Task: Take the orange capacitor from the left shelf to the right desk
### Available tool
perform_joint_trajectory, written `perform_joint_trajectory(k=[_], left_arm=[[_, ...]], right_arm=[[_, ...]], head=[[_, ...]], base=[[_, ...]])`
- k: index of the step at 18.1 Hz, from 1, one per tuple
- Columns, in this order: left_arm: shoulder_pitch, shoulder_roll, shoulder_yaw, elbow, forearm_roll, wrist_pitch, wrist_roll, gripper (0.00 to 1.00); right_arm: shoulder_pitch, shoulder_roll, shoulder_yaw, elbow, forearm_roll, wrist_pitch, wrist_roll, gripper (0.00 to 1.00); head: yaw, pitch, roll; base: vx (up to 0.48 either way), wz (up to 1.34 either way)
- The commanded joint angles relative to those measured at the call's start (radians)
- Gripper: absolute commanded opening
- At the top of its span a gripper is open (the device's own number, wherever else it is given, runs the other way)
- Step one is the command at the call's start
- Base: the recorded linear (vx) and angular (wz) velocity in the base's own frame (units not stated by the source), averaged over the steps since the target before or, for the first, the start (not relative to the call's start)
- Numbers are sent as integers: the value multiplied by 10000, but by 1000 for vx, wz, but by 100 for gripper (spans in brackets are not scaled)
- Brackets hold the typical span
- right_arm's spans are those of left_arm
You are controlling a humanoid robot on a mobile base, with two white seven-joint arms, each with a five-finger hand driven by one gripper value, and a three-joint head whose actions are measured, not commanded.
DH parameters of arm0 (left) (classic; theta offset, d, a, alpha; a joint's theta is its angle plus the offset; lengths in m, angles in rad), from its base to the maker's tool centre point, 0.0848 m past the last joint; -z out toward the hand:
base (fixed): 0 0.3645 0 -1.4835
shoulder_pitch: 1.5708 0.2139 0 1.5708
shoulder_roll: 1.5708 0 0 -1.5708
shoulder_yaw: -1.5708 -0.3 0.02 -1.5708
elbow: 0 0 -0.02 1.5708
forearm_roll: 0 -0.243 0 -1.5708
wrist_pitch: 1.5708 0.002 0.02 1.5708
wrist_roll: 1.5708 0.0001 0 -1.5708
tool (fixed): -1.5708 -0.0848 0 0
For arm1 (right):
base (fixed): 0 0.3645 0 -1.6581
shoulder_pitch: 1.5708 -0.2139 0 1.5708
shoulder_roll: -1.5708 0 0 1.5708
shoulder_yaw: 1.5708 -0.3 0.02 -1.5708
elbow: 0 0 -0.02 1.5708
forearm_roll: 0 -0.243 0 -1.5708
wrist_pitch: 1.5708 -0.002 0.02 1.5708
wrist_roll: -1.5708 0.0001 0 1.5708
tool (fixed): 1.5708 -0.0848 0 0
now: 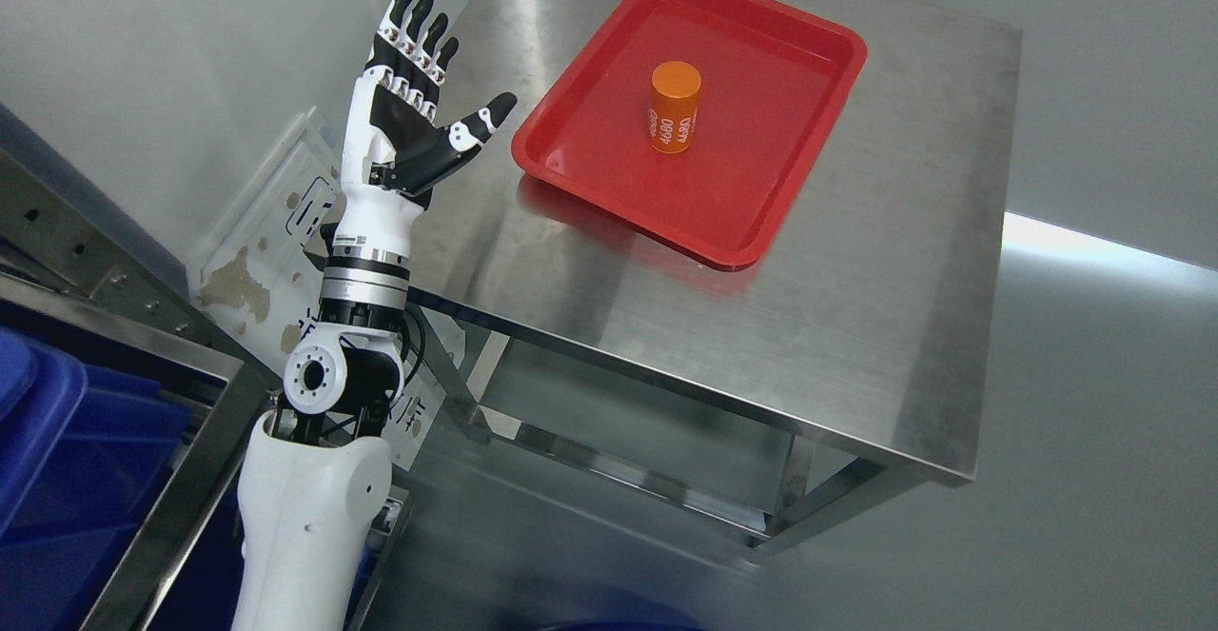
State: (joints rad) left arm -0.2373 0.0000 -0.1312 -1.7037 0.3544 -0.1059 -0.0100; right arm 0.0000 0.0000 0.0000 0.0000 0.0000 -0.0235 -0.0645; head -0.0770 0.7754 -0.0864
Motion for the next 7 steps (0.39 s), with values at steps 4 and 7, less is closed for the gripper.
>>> perform_joint_trajectory(k=[4,7], left_arm=[[241,175,-115,-175,-1,1,-7,100],[241,175,-115,-175,-1,1,-22,100]], right_arm=[[215,-175,-123,-175,61,5,1,100],[215,-175,-123,-175,61,5,1,100]], head=[[0,0,0],[0,0,0]], base=[[0,0],[0,0]])
